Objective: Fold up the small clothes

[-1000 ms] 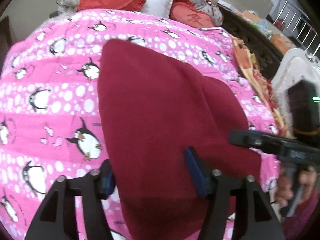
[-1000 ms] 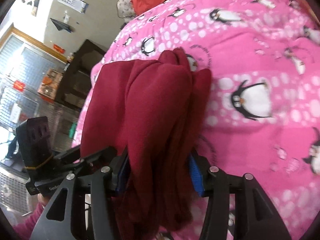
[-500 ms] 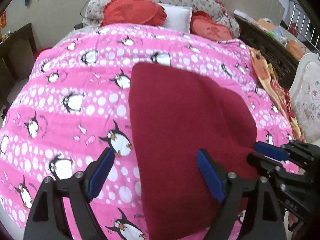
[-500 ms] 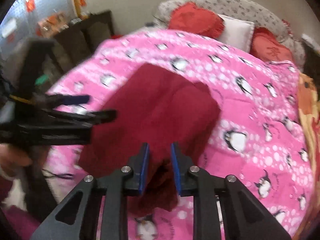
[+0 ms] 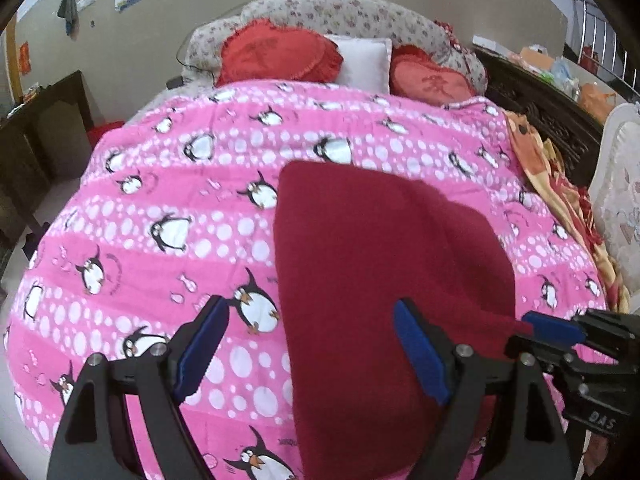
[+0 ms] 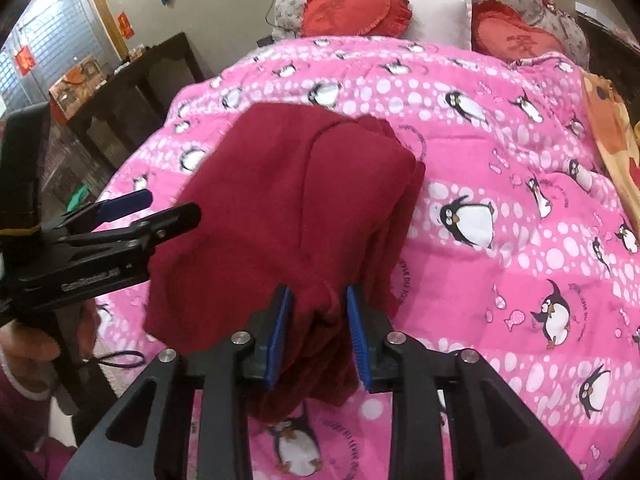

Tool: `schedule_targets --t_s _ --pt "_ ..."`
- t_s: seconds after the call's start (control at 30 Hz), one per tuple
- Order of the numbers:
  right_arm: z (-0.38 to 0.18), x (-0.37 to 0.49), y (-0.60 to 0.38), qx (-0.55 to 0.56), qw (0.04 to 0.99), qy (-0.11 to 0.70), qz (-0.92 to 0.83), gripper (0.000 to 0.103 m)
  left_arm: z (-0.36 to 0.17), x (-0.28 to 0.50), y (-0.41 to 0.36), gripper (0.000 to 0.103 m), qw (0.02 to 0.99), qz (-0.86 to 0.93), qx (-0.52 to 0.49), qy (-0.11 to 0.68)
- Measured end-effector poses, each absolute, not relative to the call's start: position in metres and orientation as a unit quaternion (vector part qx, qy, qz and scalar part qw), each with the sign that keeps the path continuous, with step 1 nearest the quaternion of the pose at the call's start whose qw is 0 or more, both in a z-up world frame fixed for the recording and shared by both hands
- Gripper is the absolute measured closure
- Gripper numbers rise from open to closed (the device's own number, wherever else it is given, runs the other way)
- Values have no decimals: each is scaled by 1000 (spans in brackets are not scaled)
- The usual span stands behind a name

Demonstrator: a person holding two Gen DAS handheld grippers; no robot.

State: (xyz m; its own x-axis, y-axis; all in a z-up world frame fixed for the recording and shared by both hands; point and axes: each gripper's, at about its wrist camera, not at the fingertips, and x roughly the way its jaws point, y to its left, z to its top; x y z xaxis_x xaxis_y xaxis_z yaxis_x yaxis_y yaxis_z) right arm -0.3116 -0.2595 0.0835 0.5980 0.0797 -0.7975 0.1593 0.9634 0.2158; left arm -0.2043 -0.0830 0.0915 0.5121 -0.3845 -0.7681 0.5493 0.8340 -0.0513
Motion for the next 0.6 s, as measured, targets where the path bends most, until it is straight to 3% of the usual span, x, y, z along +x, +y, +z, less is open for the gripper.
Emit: schedule_targets --t_s 0.3,0.6 --pt "112 -316 -250 130 897 412 -89 95 114 -209 -70 15 880 -258 70 393" --pt "114 -310 -240 115 898 407 -120 83 121 -217 -66 15 885 -257 77 381"
